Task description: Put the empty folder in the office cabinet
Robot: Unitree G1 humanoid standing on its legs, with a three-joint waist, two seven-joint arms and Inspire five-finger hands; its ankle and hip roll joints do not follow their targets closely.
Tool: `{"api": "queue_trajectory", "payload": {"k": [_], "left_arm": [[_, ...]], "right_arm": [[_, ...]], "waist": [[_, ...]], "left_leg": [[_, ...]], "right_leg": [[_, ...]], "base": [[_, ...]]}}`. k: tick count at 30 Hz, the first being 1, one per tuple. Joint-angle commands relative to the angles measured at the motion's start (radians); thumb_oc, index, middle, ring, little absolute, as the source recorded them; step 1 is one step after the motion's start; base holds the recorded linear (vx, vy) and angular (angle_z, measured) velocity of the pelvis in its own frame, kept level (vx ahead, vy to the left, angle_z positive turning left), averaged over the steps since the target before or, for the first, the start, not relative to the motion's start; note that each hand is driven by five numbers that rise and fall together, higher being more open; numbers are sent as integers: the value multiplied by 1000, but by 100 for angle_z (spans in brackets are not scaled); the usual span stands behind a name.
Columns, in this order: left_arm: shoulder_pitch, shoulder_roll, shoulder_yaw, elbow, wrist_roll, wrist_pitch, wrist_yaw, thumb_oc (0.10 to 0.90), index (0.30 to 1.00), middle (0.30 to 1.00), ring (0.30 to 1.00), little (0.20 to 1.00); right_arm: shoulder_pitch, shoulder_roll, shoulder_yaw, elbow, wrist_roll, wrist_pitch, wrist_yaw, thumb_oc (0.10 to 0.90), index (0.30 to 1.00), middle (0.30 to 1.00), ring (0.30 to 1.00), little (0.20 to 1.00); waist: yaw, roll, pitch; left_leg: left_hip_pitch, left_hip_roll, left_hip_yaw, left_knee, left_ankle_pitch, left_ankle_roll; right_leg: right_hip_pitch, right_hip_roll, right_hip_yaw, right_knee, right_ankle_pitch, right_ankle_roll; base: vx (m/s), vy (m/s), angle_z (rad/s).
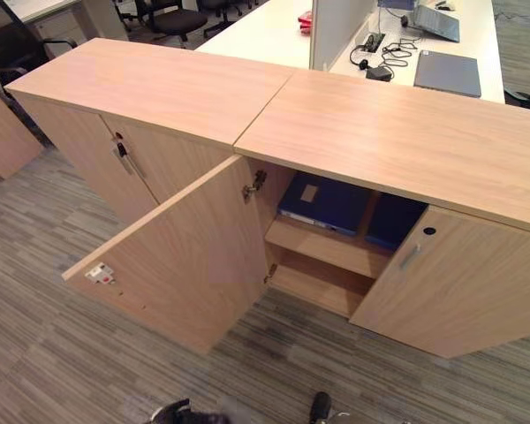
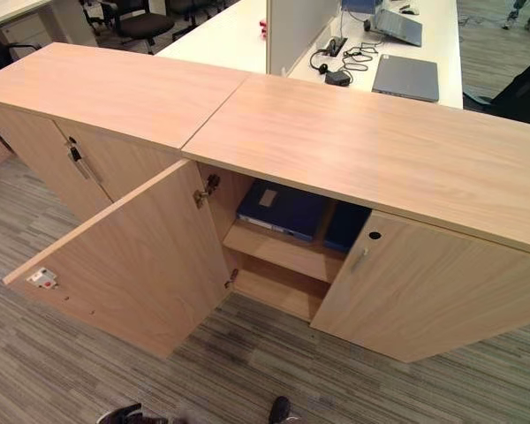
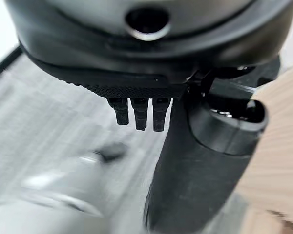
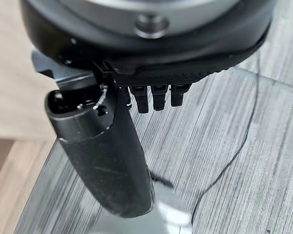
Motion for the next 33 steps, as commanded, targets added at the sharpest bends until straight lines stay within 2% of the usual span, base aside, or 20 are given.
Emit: {"api": "queue_trajectory", "payload": {"k": [1, 2, 3, 4, 7, 8, 12, 13, 18, 20, 24, 25, 26, 28, 33], "left_arm": [[-59, 82, 57, 61, -16, -22, 6, 800, 900, 900, 900, 900], [-60, 82, 56, 62, -16, -22, 5, 800, 900, 900, 900, 900], [-90, 111, 55, 68, 9, -19, 4, 800, 900, 900, 900, 900], [-98, 120, 54, 67, 21, -19, 0, 800, 900, 900, 900, 900], [-134, 182, 55, 64, 40, -17, 3, 800, 900, 900, 900, 900], [-153, 208, 48, 60, 49, -20, 3, 800, 900, 900, 900, 900], [-224, 276, 27, 45, 70, -26, 17, 800, 900, 900, 900, 900], [-283, 327, 2, 43, 104, -28, 31, 800, 900, 900, 900, 900], [-407, 407, -54, 66, 173, -16, 58, 800, 900, 900, 900, 900], [-461, 437, -99, 88, 249, -13, 68, 800, 900, 900, 900, 900], [-611, 462, -237, 56, 428, -11, 114, 800, 900, 900, 900, 900], [-612, 462, -238, 57, 428, -11, 114, 800, 900, 900, 900, 900], [-697, 470, -328, 27, 537, -5, 143, 800, 900, 900, 900, 900], [-698, 470, -329, 28, 537, -5, 143, 800, 900, 900, 900, 900], [-802, 468, -451, -23, 707, 5, 211, 800, 900, 900, 900, 900]], "right_arm": [[12, -17, -38, 84, 14, 23, 6, 800, 900, 900, 900, 900], [11, -17, -38, 84, 14, 23, 7, 800, 900, 900, 900, 900], [7, -28, -55, 93, 20, 29, 6, 800, 900, 900, 900, 900], [6, -33, -61, 97, 22, 29, 9, 800, 900, 900, 900, 900], [-12, -44, -73, 114, 21, 38, 17, 800, 900, 900, 900, 900], [-18, -46, -73, 115, 23, 38, 19, 800, 900, 900, 900, 900], [-41, -47, -67, 108, 41, 36, 21, 800, 900, 900, 900, 900], [-45, -38, -60, 105, 47, 35, 24, 800, 900, 900, 900, 900], [-35, 3, -19, 92, 40, 38, 37, 800, 900, 900, 900, 900], [-31, 9, -12, 87, 40, 39, 43, 800, 900, 900, 900, 900], [-12, 19, 4, 62, 45, 32, 46, 800, 900, 900, 900, 900], [-12, 20, 4, 62, 45, 32, 46, 800, 900, 900, 900, 900], [-4, 18, 16, 43, 53, 26, 52, 800, 900, 900, 900, 900], [-4, 19, 16, 43, 53, 26, 52, 800, 900, 900, 900, 900], [0, 14, 29, 24, 68, 10, 49, 800, 900, 900, 900, 900]], "waist": [[-3, -8, -48], [-4, -8, -48], [-7, 5, -59], [-7, 12, -64], [0, 27, -68], [1, 25, -66], [5, 24, -61], [3, 21, -60], [-4, 4, -64], [-12, -4, -70], [-26, -25, -68], [-26, -25, -68], [-35, -36, -67], [-34, -37, -66], [-53, -51, -68]], "left_leg": [[-9, 9, -28, -55, -24, -44], [-10, 9, -28, -55, -23, -44], [-7, -3, -13, -86, -57, -49], [-9, -11, -10, -90, -67, -50], [-9, -59, -15, -96, -97, -43], [-17, -78, -2, -96, -88, -29], [-13, -124, 6, -96, -120, -6], [-6, -153, 16, -96, -140, 9], [9, -196, 38, -96, -168, 38], [15, -207, 53, -96, -177, 45], [21, -224, 73, -96, -189, 58], [21, -225, 74, -96, -189, 58], [22, -229, 87, -96, -193, 62], [22, -229, 88, -96, -193, 62], [32, -231, 118, -96, -199, 66]], "right_leg": [[32, -4, 58, -44, -52, 124], [32, -3, 58, -46, -51, 124], [40, -9, 54, -76, -29, 139], [40, -12, 54, -78, -26, 142], [39, -43, 63, -79, 6, 164], [27, -60, 51, -77, 29, 164], [20, -94, 63, -76, 54, 185], [17, -116, 73, -77, 72, 201], [9, -149, 97, -78, 103, 227], [3, -156, 108, -78, 114, 237], [-12, -170, 121, -79, 137, 254], [-12, -170, 121, -79, 137, 254], [-22, -174, 126, -80, 149, 263], [-22, -174, 126, -80, 149, 263], [-41, -175, 141, -80, 165, 271]], "base": [[5, 118, 28], [36, 255, 41], [41, 189, 41], [62, 286, 33], [31, 287, 9], [-51, 245, -6], [-18, 200, 0], [-6, 194, -10], [-1, 151, -27], [-18, 83, -22], [-43, 33, -24], [-59, 1, -14], [-40, -1, -14], [-28, -1, -9], [-34, -5, -12]]}}
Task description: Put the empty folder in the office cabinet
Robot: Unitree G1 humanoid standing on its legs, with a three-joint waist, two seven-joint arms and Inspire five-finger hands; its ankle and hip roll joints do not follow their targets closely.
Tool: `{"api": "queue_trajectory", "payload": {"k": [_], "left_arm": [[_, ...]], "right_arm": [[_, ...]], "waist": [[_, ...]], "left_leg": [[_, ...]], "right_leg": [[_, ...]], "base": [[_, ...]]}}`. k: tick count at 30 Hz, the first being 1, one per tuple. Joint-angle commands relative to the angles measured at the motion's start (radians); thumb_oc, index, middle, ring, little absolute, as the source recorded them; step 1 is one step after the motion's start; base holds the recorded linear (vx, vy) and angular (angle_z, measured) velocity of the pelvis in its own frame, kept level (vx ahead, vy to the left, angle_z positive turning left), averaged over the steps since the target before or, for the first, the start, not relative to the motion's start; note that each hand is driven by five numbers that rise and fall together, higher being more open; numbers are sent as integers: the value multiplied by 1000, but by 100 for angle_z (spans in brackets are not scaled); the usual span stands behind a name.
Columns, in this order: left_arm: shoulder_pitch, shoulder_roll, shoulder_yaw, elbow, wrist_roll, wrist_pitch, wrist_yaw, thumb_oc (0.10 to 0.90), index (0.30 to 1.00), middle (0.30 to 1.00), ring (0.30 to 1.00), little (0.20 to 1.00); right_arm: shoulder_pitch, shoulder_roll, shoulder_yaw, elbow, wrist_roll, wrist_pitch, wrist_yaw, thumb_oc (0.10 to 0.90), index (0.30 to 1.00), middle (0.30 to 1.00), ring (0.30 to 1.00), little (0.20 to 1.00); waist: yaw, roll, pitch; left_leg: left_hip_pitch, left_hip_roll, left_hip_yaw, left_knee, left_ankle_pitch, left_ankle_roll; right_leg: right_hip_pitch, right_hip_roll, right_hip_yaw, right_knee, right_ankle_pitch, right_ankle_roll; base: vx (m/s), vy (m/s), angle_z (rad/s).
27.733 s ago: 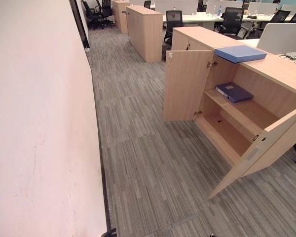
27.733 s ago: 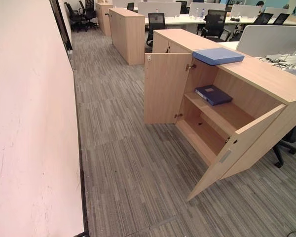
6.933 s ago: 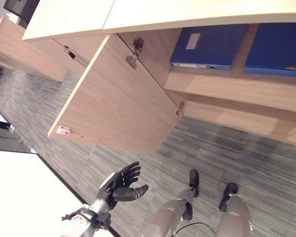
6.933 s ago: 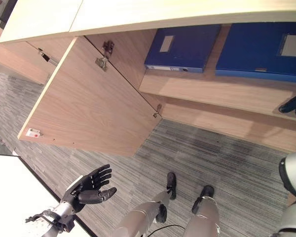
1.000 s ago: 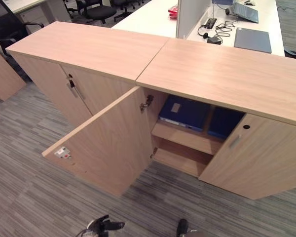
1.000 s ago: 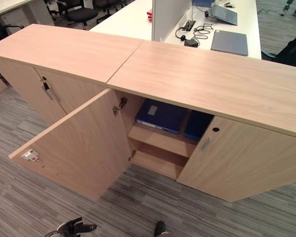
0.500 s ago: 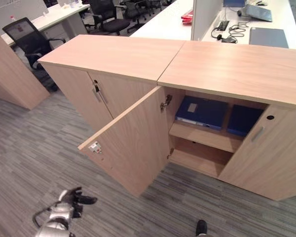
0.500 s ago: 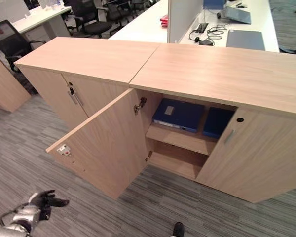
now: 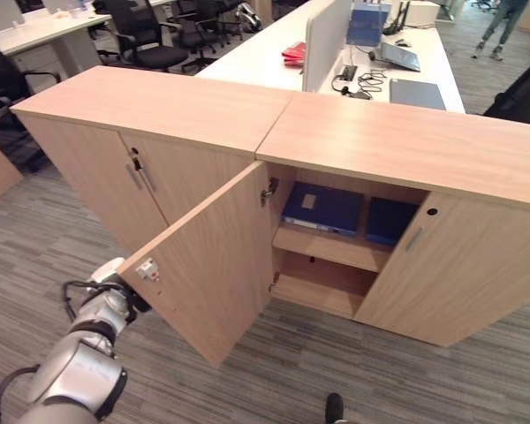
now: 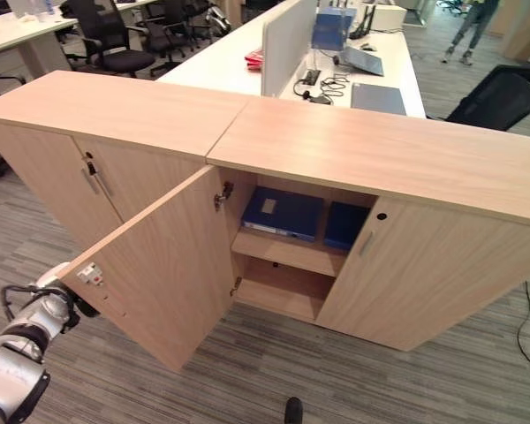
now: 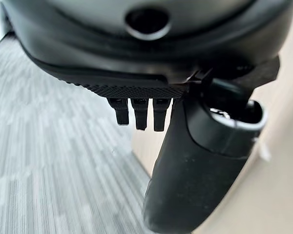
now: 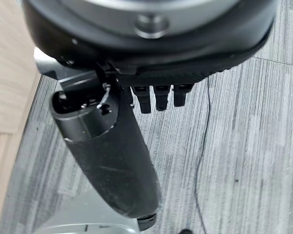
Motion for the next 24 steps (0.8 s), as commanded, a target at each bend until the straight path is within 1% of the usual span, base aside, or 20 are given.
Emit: {"api": "queue_trajectory", "payload": {"k": [1, 2, 3, 4, 5, 6, 7, 8, 10, 11, 12, 13, 15, 16, 17, 18, 20, 21, 22, 24], "left_arm": [[-243, 54, -17, -89, 185, -32, 136, 800, 900, 900, 900, 900], [-243, 55, -18, -89, 185, -32, 136, 800, 900, 900, 900, 900], [-245, 55, -31, -117, 201, -36, 144, 800, 900, 900, 900, 900], [-247, 59, -55, -167, 237, -44, 157, 800, 900, 900, 900, 900], [-232, 57, -82, -255, 278, -53, 170, 800, 900, 900, 900, 900], [-221, 52, -97, -304, 301, -64, 175, 800, 900, 900, 900, 900], [-219, 53, -97, -306, 302, -63, 174, 800, 900, 900, 900, 900], [-211, 50, -106, -346, 317, -68, 175, 800, 900, 900, 900, 900], [-186, 22, -103, -414, 327, -77, 177, 800, 900, 900, 900, 900], [-174, -1, -105, -459, 336, -86, 188, 800, 900, 900, 900, 900], [-131, -27, -97, -566, 343, -105, 182, 800, 900, 900, 900, 900], [-129, -26, -95, -568, 344, -104, 181, 800, 900, 900, 900, 900], [-58, -63, -79, -718, 339, -140, 162, 800, 900, 900, 900, 900], [-21, -88, -85, -799, 331, -172, 144, 800, 900, 900, 900, 900], [2, -97, -89, -837, 331, -183, 126, 800, 900, 900, 900, 900], [67, -146, -127, -910, 298, -238, 57, 800, 900, 900, 900, 900], [115, -202, -149, -940, 239, -262, 8, 800, 900, 900, 900, 900], [162, -275, -192, -954, 174, -283, -61, 800, 900, 900, 900, 900], [161, -276, -192, -954, 173, -283, -62, 800, 900, 900, 900, 900], [178, -315, -218, -957, 131, -288, -98, 800, 900, 900, 900, 900]], "right_arm": [[-60, -33, 28, 19, 35, -30, -9, 800, 900, 900, 900, 900], [-60, -33, 28, 19, 35, -30, -9, 800, 900, 900, 900, 900], [-60, -30, 32, 18, 35, -34, -10, 800, 900, 900, 900, 900], [-59, -25, 37, 15, 35, -37, -13, 800, 900, 900, 900, 900], [-54, -15, 42, 13, 34, -43, -19, 800, 900, 900, 900, 900], [-49, -7, 43, 13, 33, -46, -23, 800, 900, 900, 900, 900], [-48, -7, 43, 13, 33, -47, -23, 800, 900, 900, 900, 900], [-46, -4, 43, 13, 32, -49, -26, 800, 900, 900, 900, 900], [-44, 3, 41, 13, 30, -50, -33, 800, 900, 900, 900, 900], [-43, 6, 39, 11, 32, -53, -38, 800, 900, 900, 900, 900], [-38, 11, 37, 2, 33, -58, -43, 800, 900, 900, 900, 900], [-38, 11, 38, 2, 33, -57, -43, 800, 900, 900, 900, 900], [-37, 18, 32, -7, 30, -61, -49, 800, 900, 900, 900, 900], [-40, 22, 31, -11, 26, -65, -54, 800, 900, 900, 900, 900], [-39, 23, 31, -10, 26, -64, -53, 800, 900, 900, 900, 900], [-45, 24, 31, -1, 21, -60, -51, 800, 900, 900, 900, 900], [-61, 22, 29, 10, 21, -55, -56, 800, 900, 900, 900, 900], [-74, 23, 35, 13, 17, -53, -53, 800, 900, 900, 900, 900], [-73, 23, 34, 13, 17, -53, -53, 800, 900, 900, 900, 900], [-77, 26, 41, 15, 16, -52, -51, 800, 900, 900, 900, 900]], "waist": [[-17, 16, 46], [-16, 16, 46], [-17, 22, 44], [-20, 11, 47], [-24, 15, 45], [-28, 13, 44], [-27, 12, 44], [-29, 11, 43], [-35, 6, 42], [-41, -3, 46], [-45, -5, 47], [-46, -5, 46], [-44, -8, 50], [-42, -11, 55], [-41, -11, 54], [-37, -15, 52], [-33, -18, 51], [-31, -20, 53], [-31, -20, 53], [-32, -21, 56]], "left_leg": [[22, -16, -12, -4, -86, 18], [22, -16, -11, -4, -86, 18], [34, -12, -20, -4, -107, 14], [30, -15, 0, -4, -88, 18], [45, -9, -6, -4, -113, 15], [49, -9, -2, -4, -115, 15], [49, -9, -2, -4, -116, 15], [51, -9, -1, -4, -117, 15], [53, -11, 0, -4, -118, 16], [46, -14, 15, -4, -98, 19], [45, -14, 14, -4, -100, 20], [45, -14, 14, -4, -100, 20], [45, -13, 11, -4, -102, 21], [45, -13, 8, -4, -103, 22], [45, -12, 7, -4, -104, 22], [47, -12, 3, -4, -108, 24], [48, -12, -2, -4, -110, 26], [45, -12, -13, -4, -109, 28], [44, -12, -14, -4, -109, 28], [40, -10, -21, -4, -107, 27]], "right_leg": [[36, -38, -20, 5, -39, 132], [36, -38, -19, 5, -39, 132], [43, -32, -11, 6, -51, 142], [34, -36, -14, 5, -37, 134], [41, -31, -5, 6, -50, 144], [41, -30, -2, 6, -50, 145], [41, -30, -2, 6, -50, 145], [42, -31, -2, 6, -50, 146], [43, -32, -3, 7, -49, 146], [35, -38, -13, 9, -37, 137], [34, -39, -13, 9, -37, 137], [34, -39, -13, 9, -37, 137], [35, -39, -14, 9, -38, 137], [35, -39, -15, 9, -39, 136], [37, -39, -16, 9, -39, 136], [40, -40, -18, 8, -42, 135], [46, -41, -22, 8, -44, 134], [50, -42, -30, 10, -47, 131], [50, -42, -31, 9, -47, 131], [51, -40, -35, 10, -50, 129]], "base": [[-38, -8, -7], [32, 19, -9], [-5, -7, -8], [60, 19, -6], [0, 0, 0], [69, 24, 3], [0, 0, 0], [0, 0, 0], [-36, -23, 1], [-74, -43, 4], [-73, -39, 3], [0, 0, 0], [0, 0, 0], [0, 0, 0], [0, 0, 0], [0, 0, 0], [24, -22, -4], [15, -26, -5], [5, -34, -2], [-4, -16, -2]]}}
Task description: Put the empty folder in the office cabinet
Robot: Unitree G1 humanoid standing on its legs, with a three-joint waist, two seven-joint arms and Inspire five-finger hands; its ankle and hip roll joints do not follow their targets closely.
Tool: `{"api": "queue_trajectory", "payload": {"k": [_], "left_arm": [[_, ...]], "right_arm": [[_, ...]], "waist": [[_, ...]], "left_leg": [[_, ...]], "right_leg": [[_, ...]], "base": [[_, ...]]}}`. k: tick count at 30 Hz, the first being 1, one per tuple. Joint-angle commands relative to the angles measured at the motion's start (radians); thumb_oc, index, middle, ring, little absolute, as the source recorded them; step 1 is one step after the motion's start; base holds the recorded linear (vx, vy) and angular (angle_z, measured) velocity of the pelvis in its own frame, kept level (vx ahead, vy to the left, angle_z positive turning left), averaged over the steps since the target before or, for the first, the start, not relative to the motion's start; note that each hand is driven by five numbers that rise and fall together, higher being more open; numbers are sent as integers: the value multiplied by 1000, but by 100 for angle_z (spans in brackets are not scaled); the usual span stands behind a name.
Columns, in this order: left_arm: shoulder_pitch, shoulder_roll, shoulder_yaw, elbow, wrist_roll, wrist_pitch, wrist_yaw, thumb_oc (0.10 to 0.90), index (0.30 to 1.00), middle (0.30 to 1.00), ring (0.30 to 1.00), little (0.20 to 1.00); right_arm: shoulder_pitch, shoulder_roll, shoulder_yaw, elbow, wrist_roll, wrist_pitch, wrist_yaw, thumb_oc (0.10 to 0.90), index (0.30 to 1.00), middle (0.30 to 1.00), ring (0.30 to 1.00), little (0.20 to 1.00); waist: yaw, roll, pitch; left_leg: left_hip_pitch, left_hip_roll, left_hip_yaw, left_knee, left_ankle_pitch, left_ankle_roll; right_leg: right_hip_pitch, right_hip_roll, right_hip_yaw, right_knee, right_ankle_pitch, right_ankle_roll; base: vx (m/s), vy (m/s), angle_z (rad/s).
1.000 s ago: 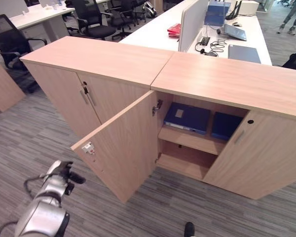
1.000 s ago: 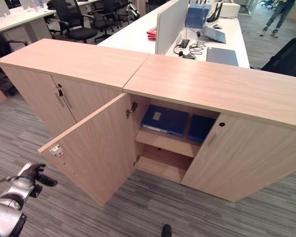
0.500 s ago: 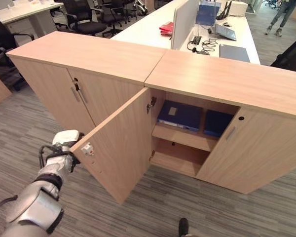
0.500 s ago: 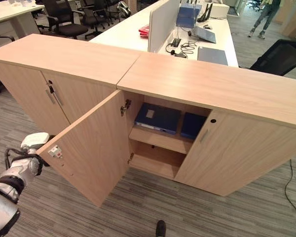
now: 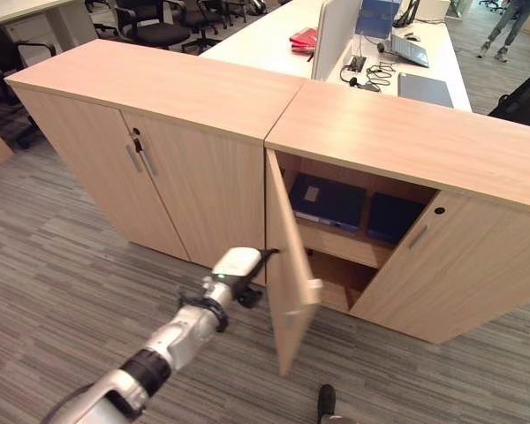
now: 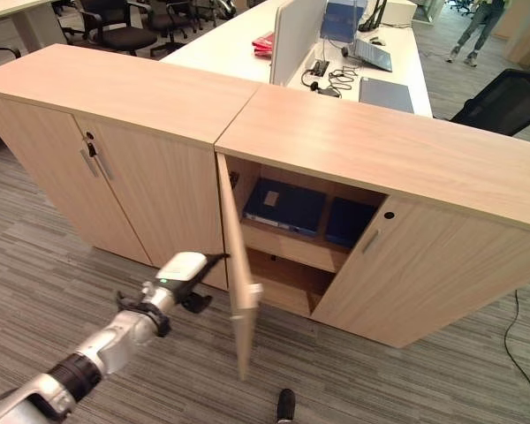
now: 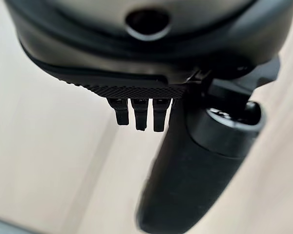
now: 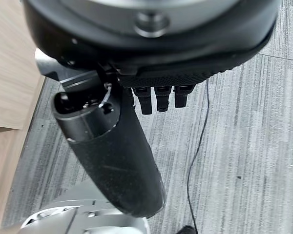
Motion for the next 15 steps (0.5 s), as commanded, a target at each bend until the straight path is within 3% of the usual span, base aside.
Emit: {"api": "queue_trajectory", "payload": {"k": [1, 9, 15], "left_arm": [[-144, -125, -40, -56, -80, -150, -66, 800, 900, 900, 900, 900], [-149, -163, -112, -47, -128, -158, -140, 800, 900, 900, 900, 900], [-103, -197, -57, 49, -259, -93, -188, 800, 900, 900, 900, 900]], "right_arm": [[-63, -47, 42, 27, 7, -6, -9, 800, 900, 900, 900, 900], [-53, -56, 58, 27, 9, -6, 7, 800, 900, 900, 900, 900], [-58, -62, 64, 37, 10, -1, 14, 800, 900, 900, 900, 900]], "waist": [[-44, 50, 13], [-58, 58, 19], [-72, 65, 19]], "left_leg": [[20, 19, -47, -6, -99, 14], [9, 42, -51, -6, -86, -1], [7, 91, -31, -6, -60, -30]], "right_leg": [[44, -10, -48, 9, -72, 112], [35, 13, -43, 7, -88, 101], [26, 61, -21, 3, -115, 79]], "base": [[-3, -17, -7], [-1, -58, -5], [1, -128, -11]]}}
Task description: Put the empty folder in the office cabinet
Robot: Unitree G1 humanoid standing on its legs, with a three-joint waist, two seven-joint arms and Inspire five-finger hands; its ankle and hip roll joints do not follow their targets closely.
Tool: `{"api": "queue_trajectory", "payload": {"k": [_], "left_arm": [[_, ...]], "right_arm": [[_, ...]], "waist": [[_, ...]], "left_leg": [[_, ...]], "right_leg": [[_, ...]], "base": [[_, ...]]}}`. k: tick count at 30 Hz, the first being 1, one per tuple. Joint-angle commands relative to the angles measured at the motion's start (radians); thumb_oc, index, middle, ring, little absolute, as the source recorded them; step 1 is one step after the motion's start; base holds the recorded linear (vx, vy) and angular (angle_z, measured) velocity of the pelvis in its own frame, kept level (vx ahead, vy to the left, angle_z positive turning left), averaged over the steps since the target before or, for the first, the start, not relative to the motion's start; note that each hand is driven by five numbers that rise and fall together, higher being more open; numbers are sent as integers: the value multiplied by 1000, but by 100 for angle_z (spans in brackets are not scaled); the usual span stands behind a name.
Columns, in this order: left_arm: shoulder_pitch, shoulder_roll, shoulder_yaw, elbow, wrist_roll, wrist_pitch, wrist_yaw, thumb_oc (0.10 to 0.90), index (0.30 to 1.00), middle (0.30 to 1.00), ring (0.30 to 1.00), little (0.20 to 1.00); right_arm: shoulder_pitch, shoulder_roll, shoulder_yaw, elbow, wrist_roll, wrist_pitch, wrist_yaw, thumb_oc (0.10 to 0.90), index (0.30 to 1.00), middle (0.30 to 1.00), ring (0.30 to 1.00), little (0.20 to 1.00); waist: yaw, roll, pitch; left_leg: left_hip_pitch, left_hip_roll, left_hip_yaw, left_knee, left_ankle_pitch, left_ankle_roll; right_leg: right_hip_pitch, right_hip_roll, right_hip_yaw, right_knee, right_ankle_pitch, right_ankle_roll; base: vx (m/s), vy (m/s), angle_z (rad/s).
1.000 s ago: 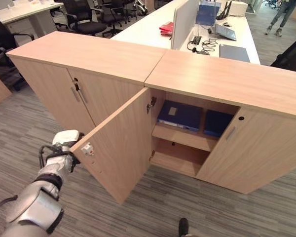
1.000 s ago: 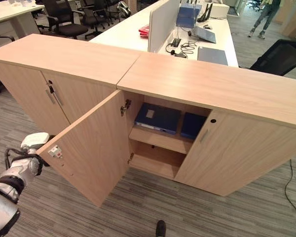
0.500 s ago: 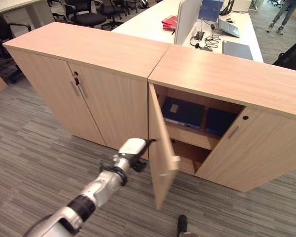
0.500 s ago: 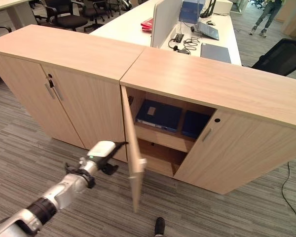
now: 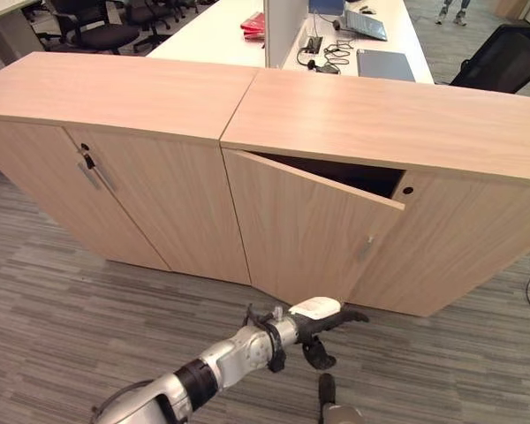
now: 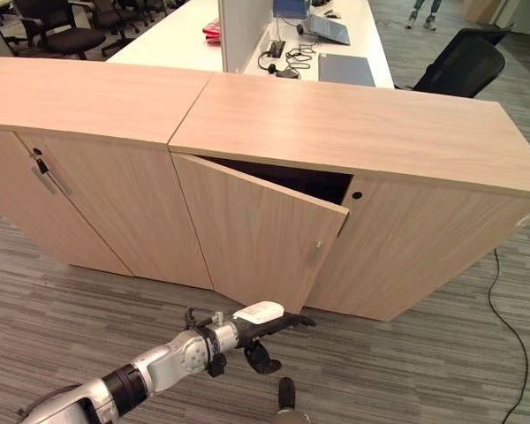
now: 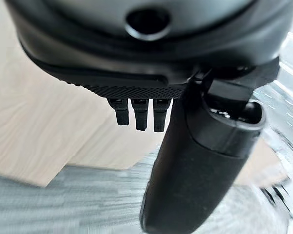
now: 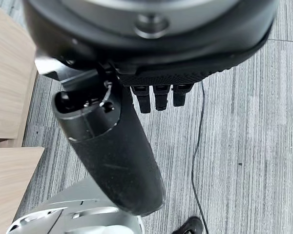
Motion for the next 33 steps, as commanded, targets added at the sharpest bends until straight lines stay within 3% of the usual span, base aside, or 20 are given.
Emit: {"api": "queue_trajectory", "payload": {"k": [1, 12, 14, 18, 19, 20, 22, 25, 27, 33], "left_arm": [[-65, -57, 108, 13, -116, -20, 8, 800, 900, 900, 900, 900], [-5, -51, 162, 121, -177, 29, -3, 800, 900, 900, 900, 900], [32, -64, 179, 167, -225, 55, -2, 800, 900, 900, 900, 900], [55, -76, 182, 204, -231, 68, -5, 800, 900, 900, 900, 900], [62, -82, 188, 224, -243, 70, 2, 800, 900, 900, 900, 900], [74, -100, 216, 289, -296, 86, 13, 800, 900, 900, 900, 900], [92, -140, 248, 399, -373, 101, 25, 800, 900, 900, 900, 900], [101, -203, 294, 574, -522, 118, 23, 800, 900, 900, 900, 900], [116, -217, 386, 650, -642, 120, 52, 800, 900, 900, 900, 900], [171, -190, 557, 772, -635, 93, 104, 800, 900, 900, 900, 900]], "right_arm": [[-23, -39, 44, 37, 11, -3, 4, 800, 900, 900, 900, 900], [-12, -34, 69, 48, -6, -12, 8, 800, 900, 900, 900, 900], [-21, -40, 79, 40, -20, -10, -1, 800, 900, 900, 900, 900], [-32, -48, 82, 30, -22, -12, -8, 800, 900, 900, 900, 900], [-37, -51, 87, 25, -23, -12, -11, 800, 900, 900, 900, 900], [-49, -56, 111, 15, -29, -8, -13, 800, 900, 900, 900, 900], [-59, -49, 132, 20, -45, 2, -14, 800, 900, 900, 900, 900], [-84, -40, 155, 43, -77, 25, -10, 800, 900, 900, 900, 900], [-110, -30, 158, 56, -73, 31, -15, 800, 900, 900, 900, 900], [-97, -17, 140, 63, -71, 17, -10, 800, 900, 900, 900, 900]], "waist": [[11, -9, 1], [-5, -5, -20], [0, -16, -18], [12, -18, -10], [19, -17, -6], [47, -30, 4], [52, -38, 1], [57, -45, 0], [77, -46, 11], [96, -24, -14]], "left_leg": [[8, 48, -53, -4, -50, -11], [36, 212, -30, 22, 20, -92], [12, 290, -14, 150, 62, -106], [-12, 317, -33, 255, 50, -98], [-27, 311, -70, 287, 52, -94], [-91, 251, -177, 340, 33, -39], [-128, 193, -242, 350, -22, -6], [-179, 80, -264, 334, -97, 28], [-249, 23, -286, 355, -89, 29], [-145, -55, -284, 154, -59, 35]], "right_leg": [[48, 17, -33, 5, -94, 76], [95, 166, 16, 1, -204, 12], [128, 217, 32, 2, -231, -28], [157, 239, 48, 2, -248, -51], [160, 243, 58, 3, -248, -56], [156, 237, 71, 6, -239, -72], [163, 228, 72, 6, -241, -76], [171, 210, 75, 6, -240, -72], [175, 201, 88, 13, -233, -69], [170, 186, 79, 24, -225, -46]], "base": [[10, -197, -10], [50, -217, -14], [37, -383, -21], [18, -131, -18], [-111, -64, -17], [-110, -65, -13], [-35, -14, -17], [30, 65, -27], [10, 130, 9], [73, 132, -8]]}}
